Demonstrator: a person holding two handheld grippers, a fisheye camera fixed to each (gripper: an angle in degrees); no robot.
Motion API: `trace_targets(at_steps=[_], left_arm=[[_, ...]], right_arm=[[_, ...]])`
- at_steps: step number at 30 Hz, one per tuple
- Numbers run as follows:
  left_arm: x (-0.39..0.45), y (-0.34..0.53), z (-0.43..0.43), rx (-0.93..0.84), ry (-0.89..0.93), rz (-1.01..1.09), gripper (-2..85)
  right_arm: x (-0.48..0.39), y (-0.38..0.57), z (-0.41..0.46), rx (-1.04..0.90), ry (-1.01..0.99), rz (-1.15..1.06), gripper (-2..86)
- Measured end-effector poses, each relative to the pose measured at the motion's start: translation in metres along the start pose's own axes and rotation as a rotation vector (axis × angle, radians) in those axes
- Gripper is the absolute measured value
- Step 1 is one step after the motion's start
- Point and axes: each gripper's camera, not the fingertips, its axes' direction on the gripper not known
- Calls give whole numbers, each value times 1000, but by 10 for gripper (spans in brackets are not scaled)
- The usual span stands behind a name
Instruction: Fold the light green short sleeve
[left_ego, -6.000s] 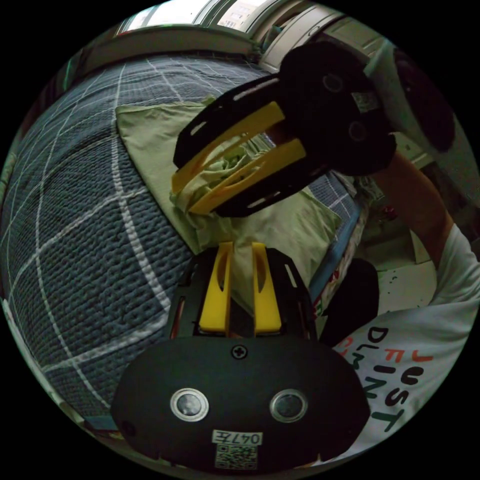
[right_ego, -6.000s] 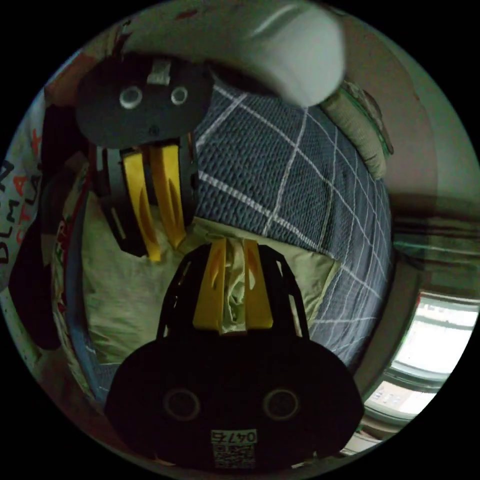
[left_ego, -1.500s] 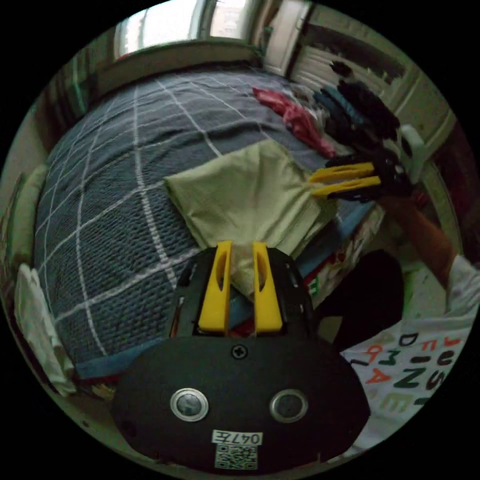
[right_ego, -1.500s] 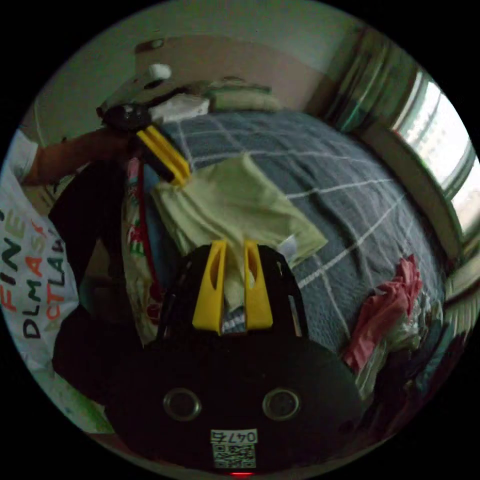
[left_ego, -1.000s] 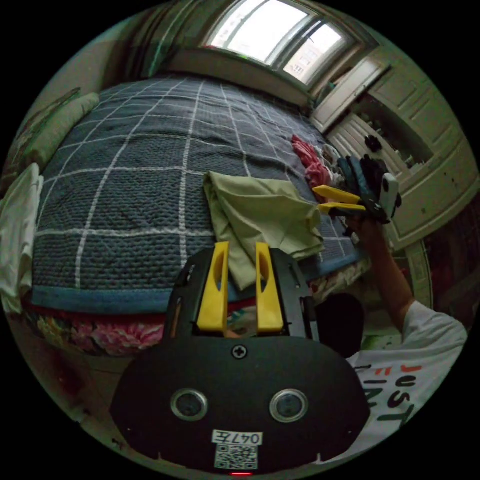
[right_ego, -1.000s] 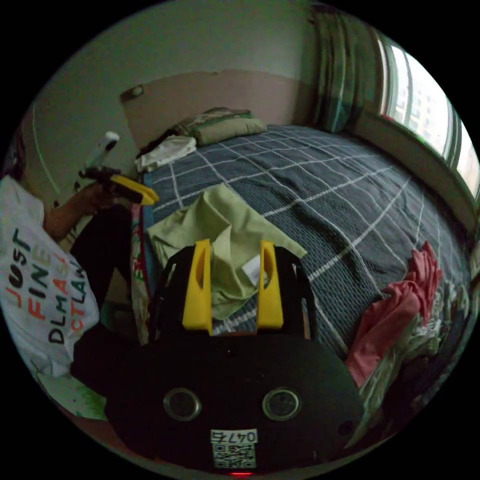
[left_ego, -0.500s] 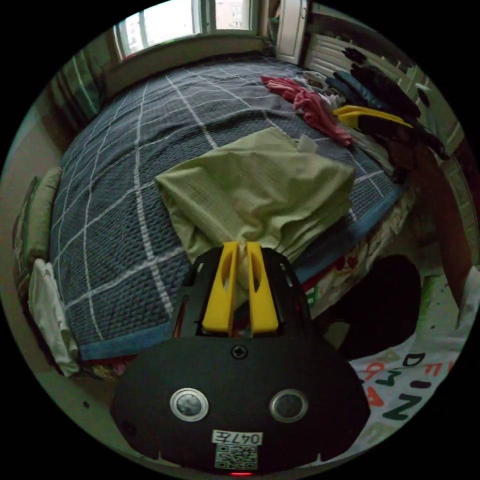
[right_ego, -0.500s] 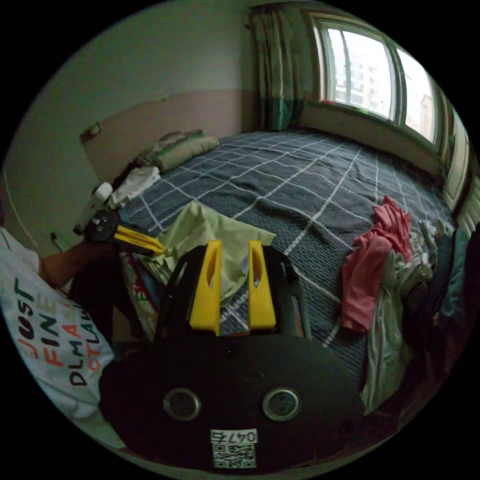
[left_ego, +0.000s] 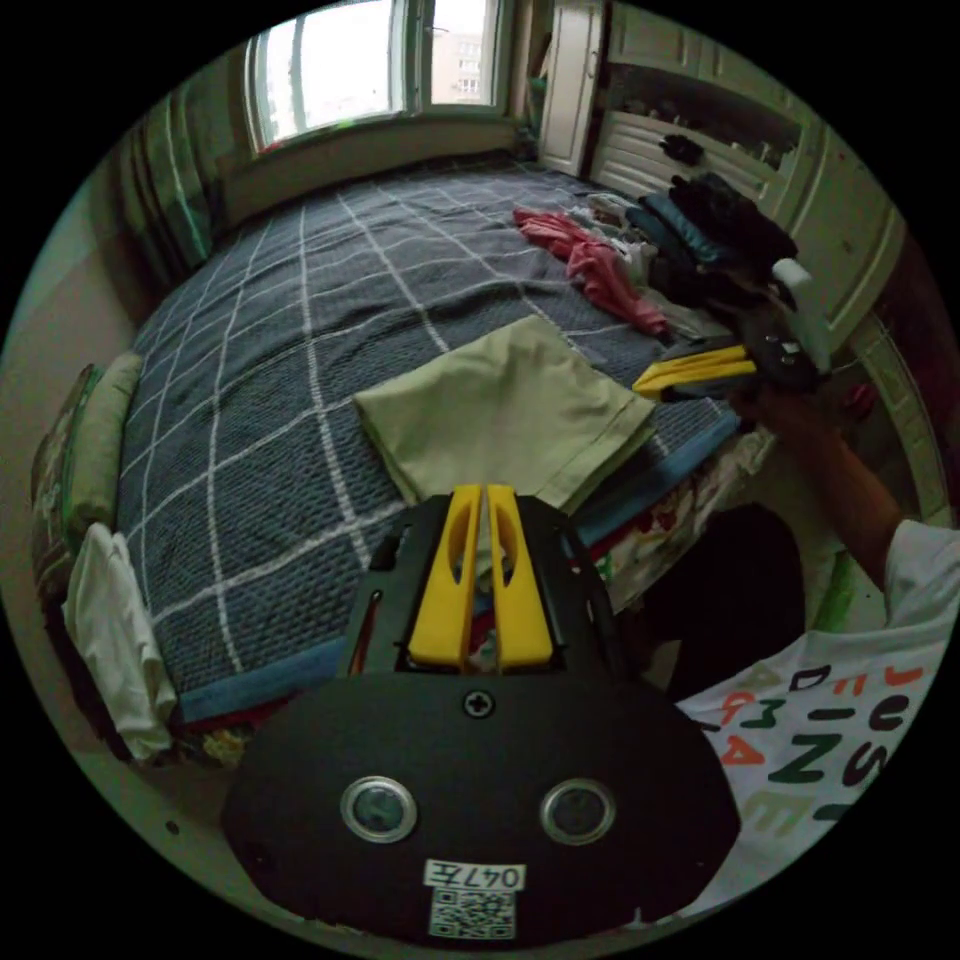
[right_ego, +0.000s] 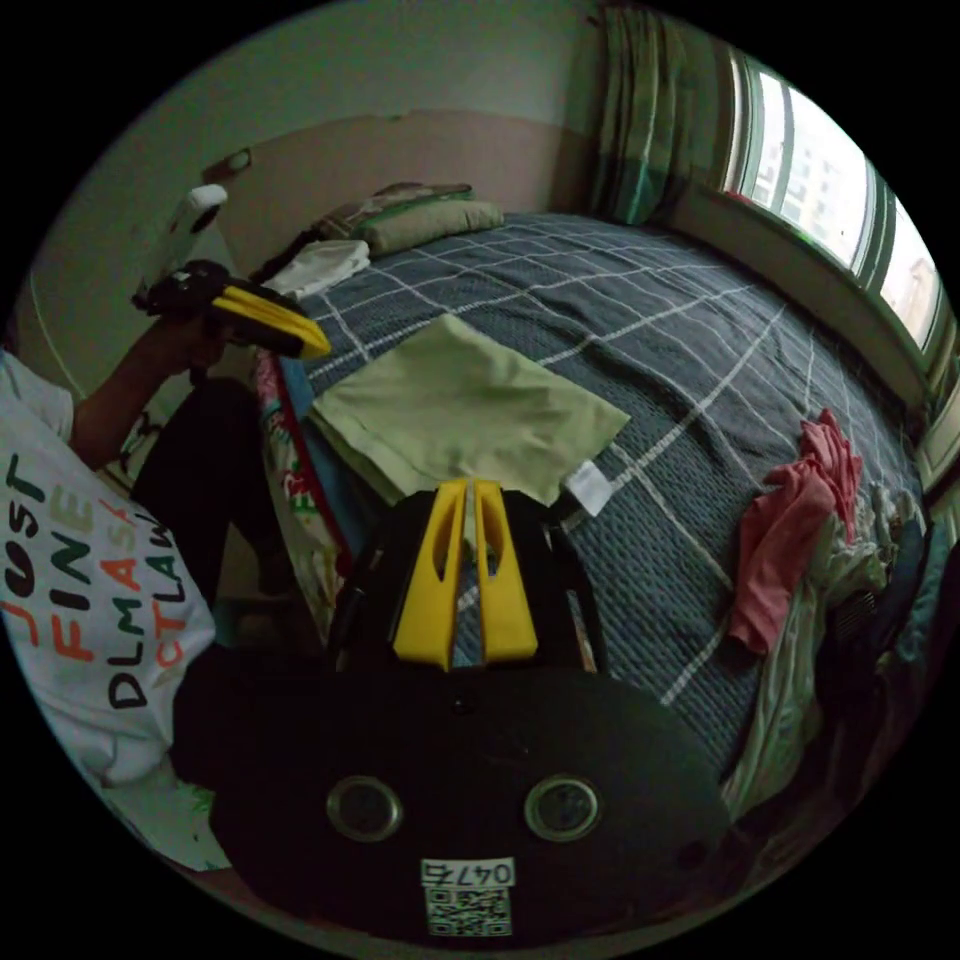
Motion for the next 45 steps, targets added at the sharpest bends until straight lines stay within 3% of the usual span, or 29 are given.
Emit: trace_targets(at_steps=[3,6,9,21,28,32,36,40,45], left_arm=[[6,4,35,-172,-97,-4,4],[2,23,13,-69,-22,-94,19],[-6,38,-20,36,-62,-211,52],[-24,75,-30,-93,27,-470,134],[-12,99,-70,-51,-45,-485,112],[-7,109,-91,-48,-51,-462,86],[-9,125,-122,-42,-38,-452,65],[-10,142,-160,-21,-32,-402,33],[-23,173,-226,93,12,-412,13]], right_arm=[[-13,-4,26,-115,53,-56,5],[-11,-16,5,12,124,-46,14],[12,-39,-6,146,162,-6,30],[73,-120,112,116,110,81,132],[71,-163,182,9,49,112,144],[47,-193,213,-12,51,117,134],[-7,-222,234,18,42,-25,41],[-50,-253,250,7,97,-97,11],[-117,-288,241,146,186,-127,5]])
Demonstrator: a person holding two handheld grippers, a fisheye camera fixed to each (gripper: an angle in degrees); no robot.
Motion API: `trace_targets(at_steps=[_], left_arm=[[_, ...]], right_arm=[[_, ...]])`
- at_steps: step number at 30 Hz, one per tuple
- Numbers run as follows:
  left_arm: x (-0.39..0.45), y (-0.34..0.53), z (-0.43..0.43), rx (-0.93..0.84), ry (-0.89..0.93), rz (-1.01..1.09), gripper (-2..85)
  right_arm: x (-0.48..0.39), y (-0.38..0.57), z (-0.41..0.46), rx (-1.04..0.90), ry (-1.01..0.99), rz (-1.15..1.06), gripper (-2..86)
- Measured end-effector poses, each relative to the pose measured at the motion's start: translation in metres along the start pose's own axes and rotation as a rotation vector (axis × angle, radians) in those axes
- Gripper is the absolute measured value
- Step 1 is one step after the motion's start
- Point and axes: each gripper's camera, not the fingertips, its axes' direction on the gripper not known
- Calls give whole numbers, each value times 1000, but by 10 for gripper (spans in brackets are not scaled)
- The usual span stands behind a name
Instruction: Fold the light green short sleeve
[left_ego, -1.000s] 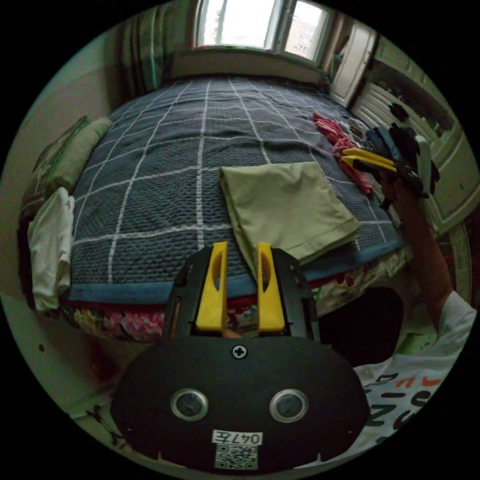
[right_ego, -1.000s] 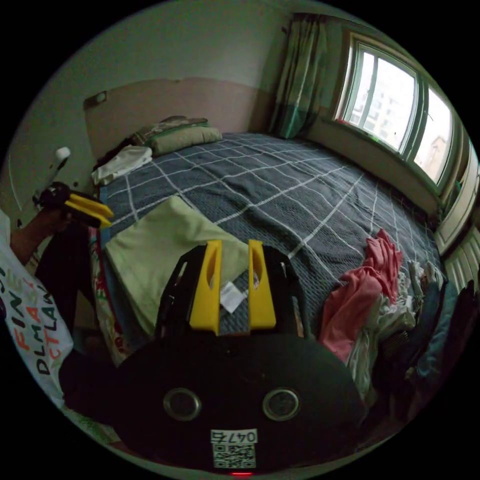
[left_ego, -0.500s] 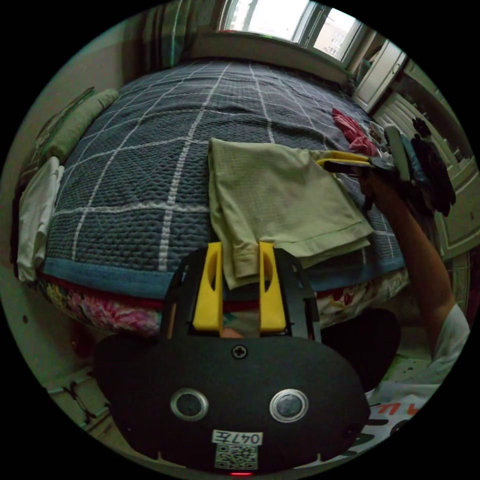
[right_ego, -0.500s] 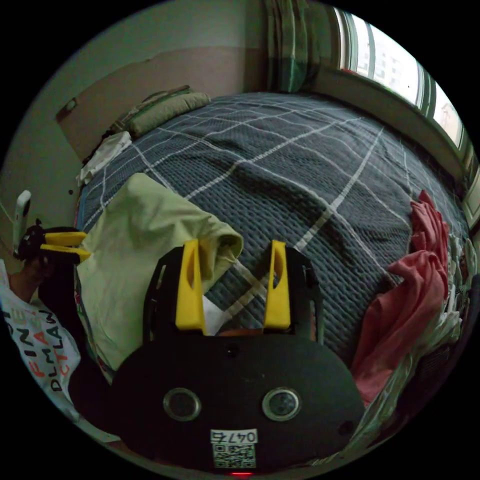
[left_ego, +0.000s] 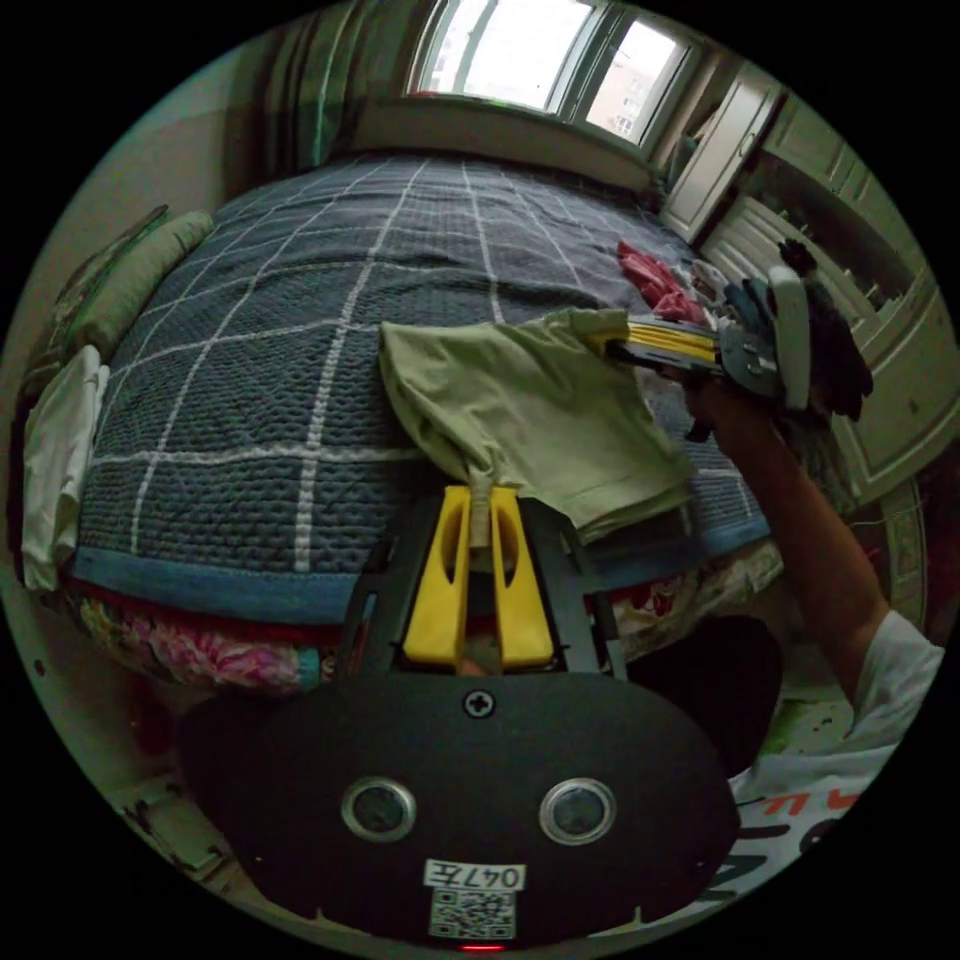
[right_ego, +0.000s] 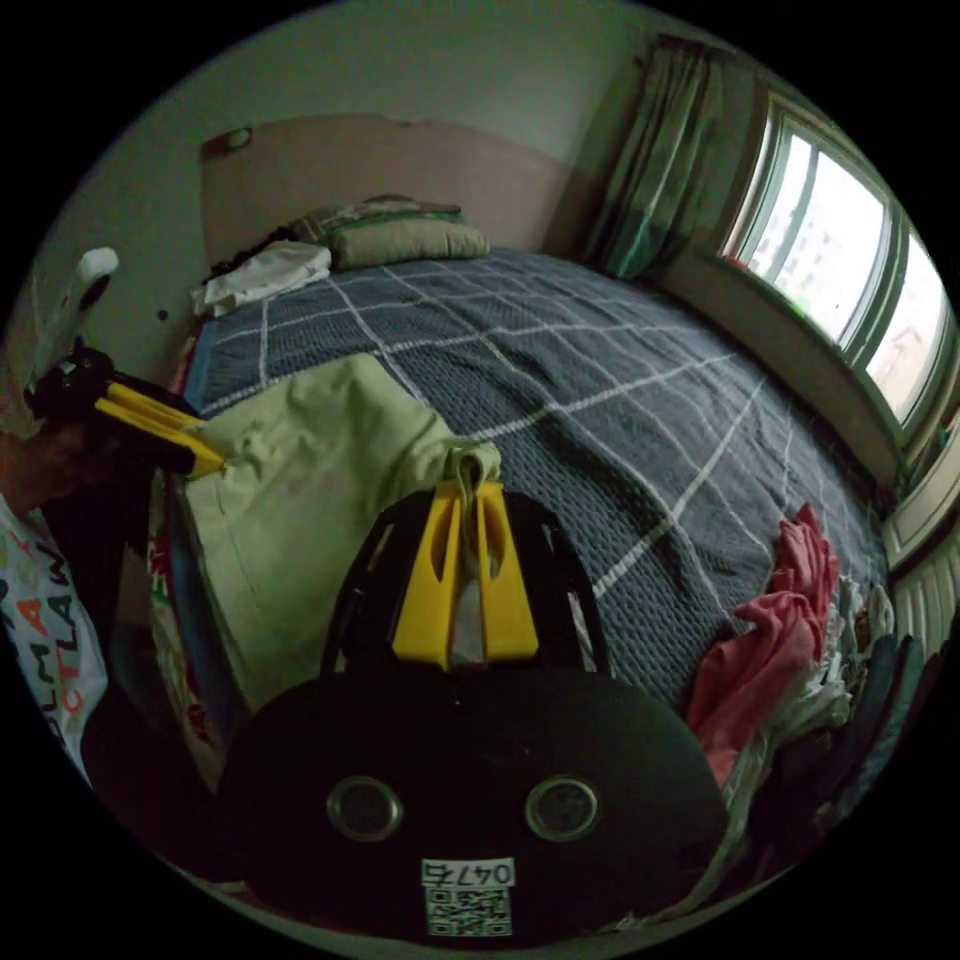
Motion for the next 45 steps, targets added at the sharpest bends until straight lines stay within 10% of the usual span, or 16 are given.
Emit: trace_targets(at_steps=[19,30,36,45], left_arm=[[-221,95,-397,386,-181,-58,9],[-493,94,-488,127,-228,-362,43],[-584,134,-496,73,-92,-514,85],[-583,132,-624,238,-290,-321,86]], right_arm=[[-320,-400,43,256,-41,-414,3],[-466,-668,315,183,-343,-213,17],[-517,-711,450,-37,-391,-141,134],[-599,-699,413,254,-425,-341,45]])
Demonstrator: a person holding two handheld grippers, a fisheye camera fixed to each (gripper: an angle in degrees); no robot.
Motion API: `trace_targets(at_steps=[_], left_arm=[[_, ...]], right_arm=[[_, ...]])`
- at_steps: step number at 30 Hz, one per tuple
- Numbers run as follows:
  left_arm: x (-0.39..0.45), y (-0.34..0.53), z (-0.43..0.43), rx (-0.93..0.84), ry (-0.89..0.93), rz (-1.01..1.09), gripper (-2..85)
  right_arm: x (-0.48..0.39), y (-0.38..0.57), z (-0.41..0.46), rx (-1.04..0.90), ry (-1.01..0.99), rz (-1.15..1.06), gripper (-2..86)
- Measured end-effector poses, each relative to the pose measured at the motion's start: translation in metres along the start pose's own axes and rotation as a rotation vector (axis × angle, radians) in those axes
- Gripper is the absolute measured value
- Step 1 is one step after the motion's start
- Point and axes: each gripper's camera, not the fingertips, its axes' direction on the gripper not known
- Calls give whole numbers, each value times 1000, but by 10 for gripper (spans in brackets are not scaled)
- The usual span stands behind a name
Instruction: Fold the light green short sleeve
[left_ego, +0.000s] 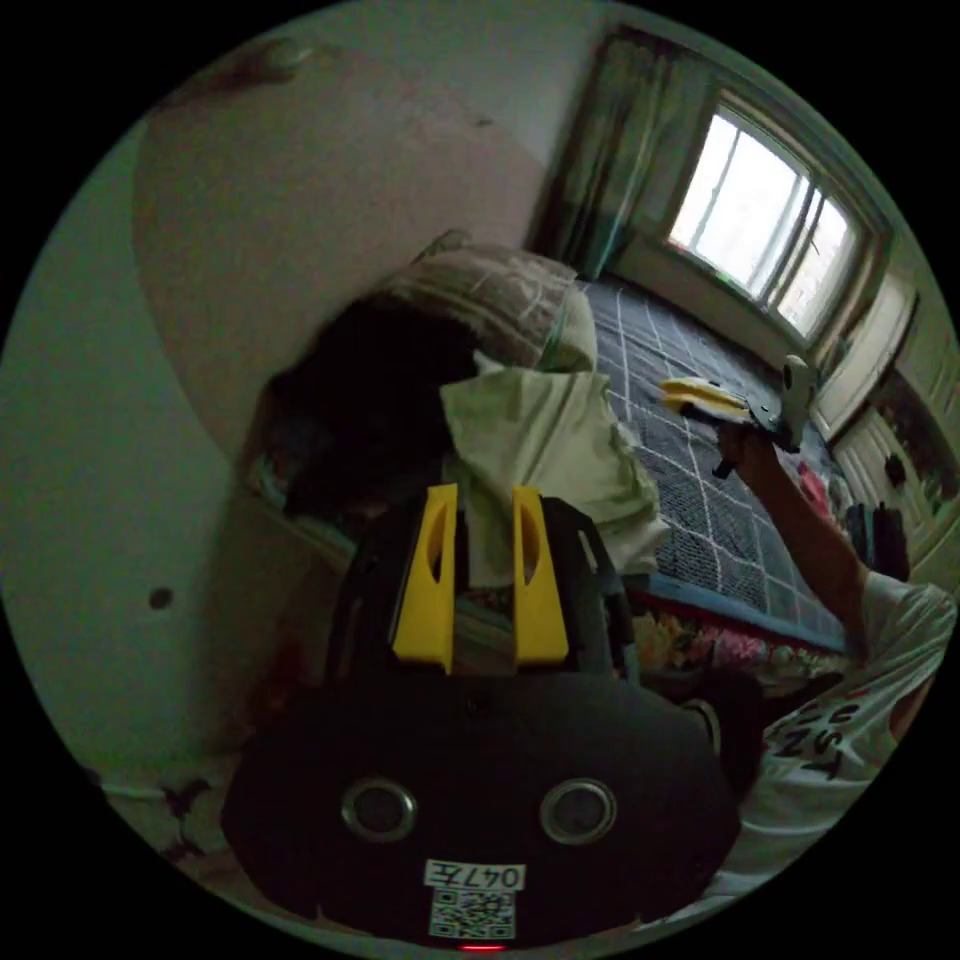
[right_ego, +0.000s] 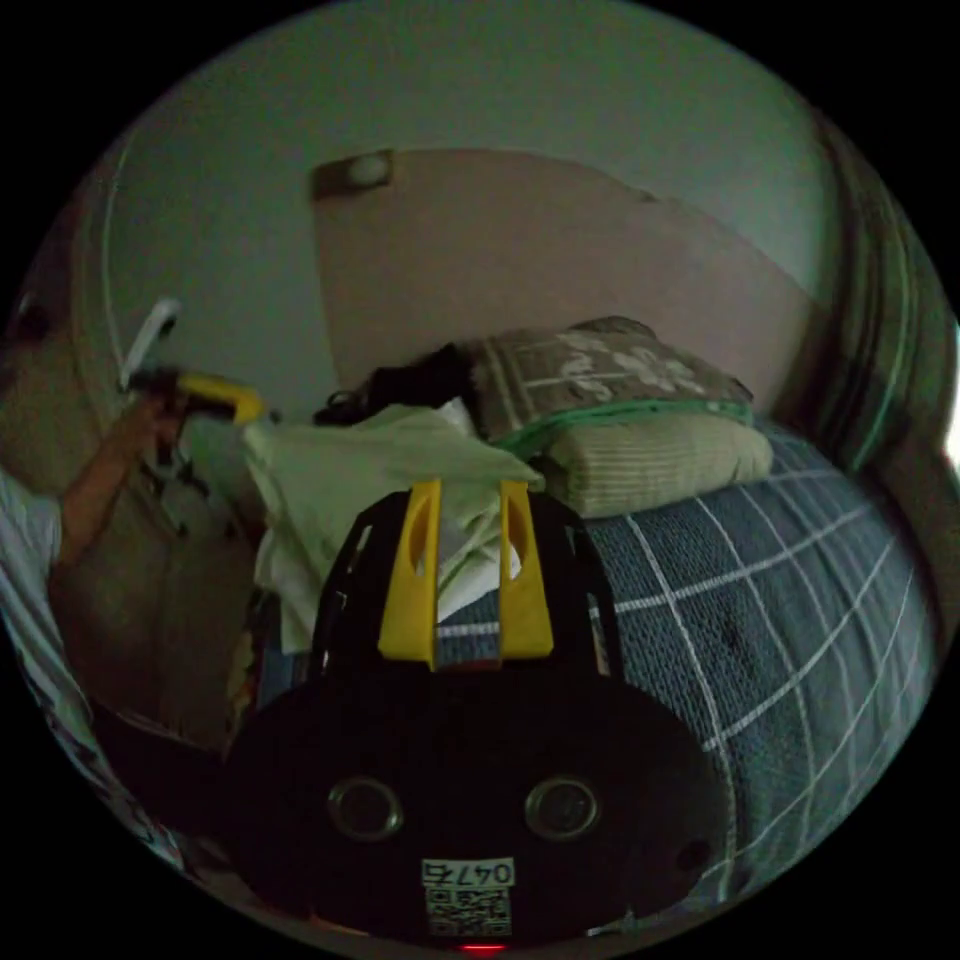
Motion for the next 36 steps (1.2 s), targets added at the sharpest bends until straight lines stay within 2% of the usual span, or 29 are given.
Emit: trace_targets(at_steps=[2,6,9,14,18,22,27,29,31,36], left_arm=[[9,-24,-6,-31,-13,53,86],[25,-39,-11,-55,86,118,83],[15,-26,-17,-37,-15,66,77],[-40,-2,-38,7,-22,-165,50],[-22,-31,-52,97,129,-44,31],[33,-77,-22,56,103,115,33],[74,-104,42,-114,-103,209,18],[73,-102,61,-199,-182,204,14],[61,-88,69,-262,-186,175,9],[29,-52,59,-257,-124,71,5]], right_arm=[[-40,-10,22,-33,-15,-107,34],[-102,-26,74,-114,54,-266,14],[-115,-24,116,-267,44,-300,11],[-129,-25,143,-232,31,-285,10],[-150,-36,146,-225,117,-340,10],[-152,-37,153,-327,183,-324,9],[-177,-59,131,-128,111,-307,6],[-184,-62,149,-215,93,-344,7],[-183,-56,166,-319,98,-355,9],[-170,-28,153,-300,91,-287,9]])
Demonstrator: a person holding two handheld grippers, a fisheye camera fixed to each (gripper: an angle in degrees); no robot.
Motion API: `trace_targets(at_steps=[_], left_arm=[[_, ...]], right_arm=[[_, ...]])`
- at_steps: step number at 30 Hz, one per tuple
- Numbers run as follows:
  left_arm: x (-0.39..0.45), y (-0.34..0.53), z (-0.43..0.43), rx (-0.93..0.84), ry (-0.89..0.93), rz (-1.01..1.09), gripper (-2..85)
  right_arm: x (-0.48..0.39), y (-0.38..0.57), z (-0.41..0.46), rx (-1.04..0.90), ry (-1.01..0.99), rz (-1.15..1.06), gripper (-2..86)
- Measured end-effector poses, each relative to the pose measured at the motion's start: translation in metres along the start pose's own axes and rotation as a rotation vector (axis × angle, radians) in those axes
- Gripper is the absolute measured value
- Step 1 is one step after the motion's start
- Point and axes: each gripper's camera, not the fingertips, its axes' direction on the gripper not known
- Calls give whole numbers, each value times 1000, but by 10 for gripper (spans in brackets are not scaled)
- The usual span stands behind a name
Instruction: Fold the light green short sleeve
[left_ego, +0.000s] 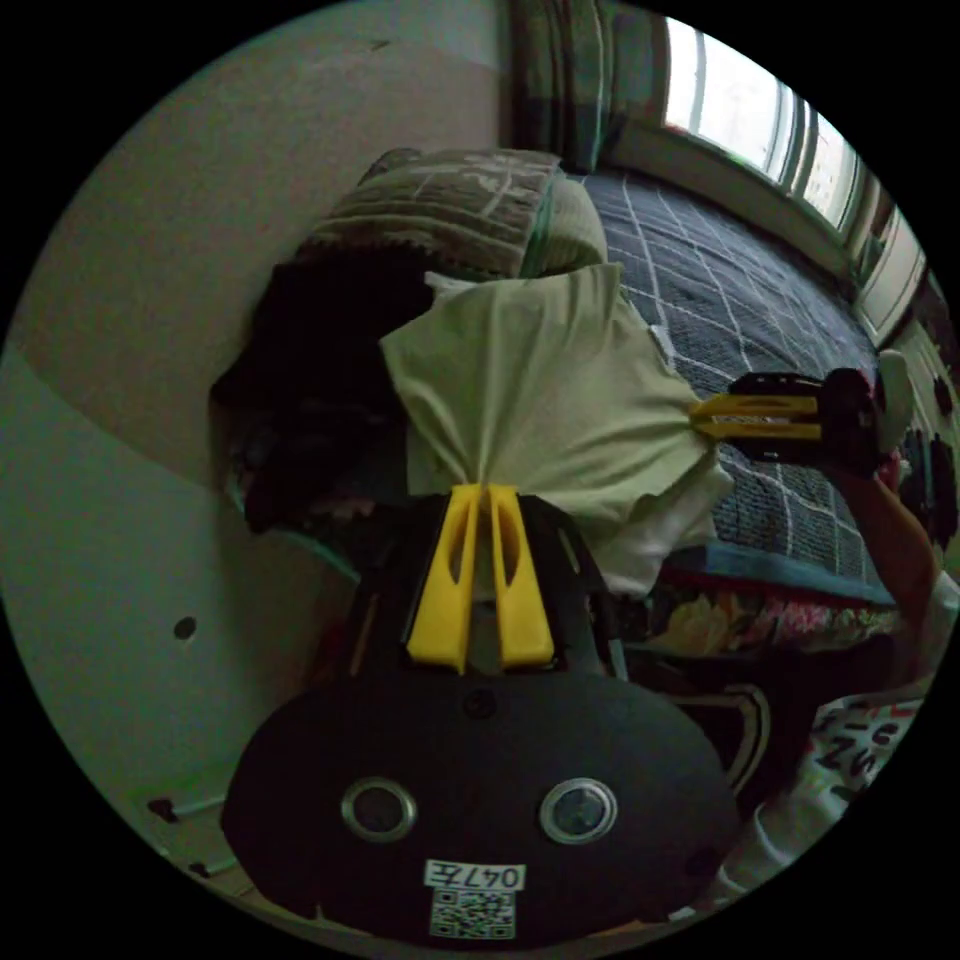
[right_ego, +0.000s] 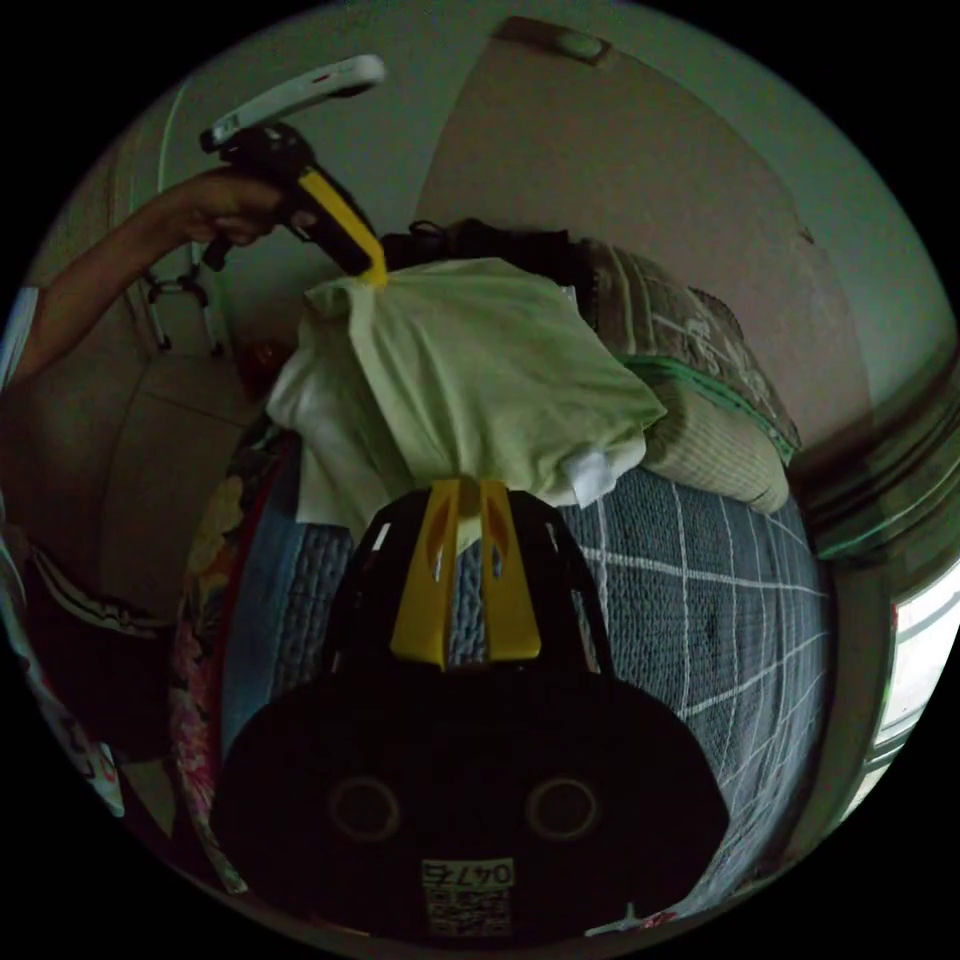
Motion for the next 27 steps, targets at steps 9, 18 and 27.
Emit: trace_targets(at_steps=[9,18,27], left_arm=[[26,6,-32,228,-33,-38,1],[86,-82,57,131,-111,-29,-6],[128,-36,59,366,-39,-194,-8]], right_arm=[[10,42,-61,141,13,47,9],[112,37,-66,169,-24,262,-2],[116,162,-188,491,-99,476,-5]])
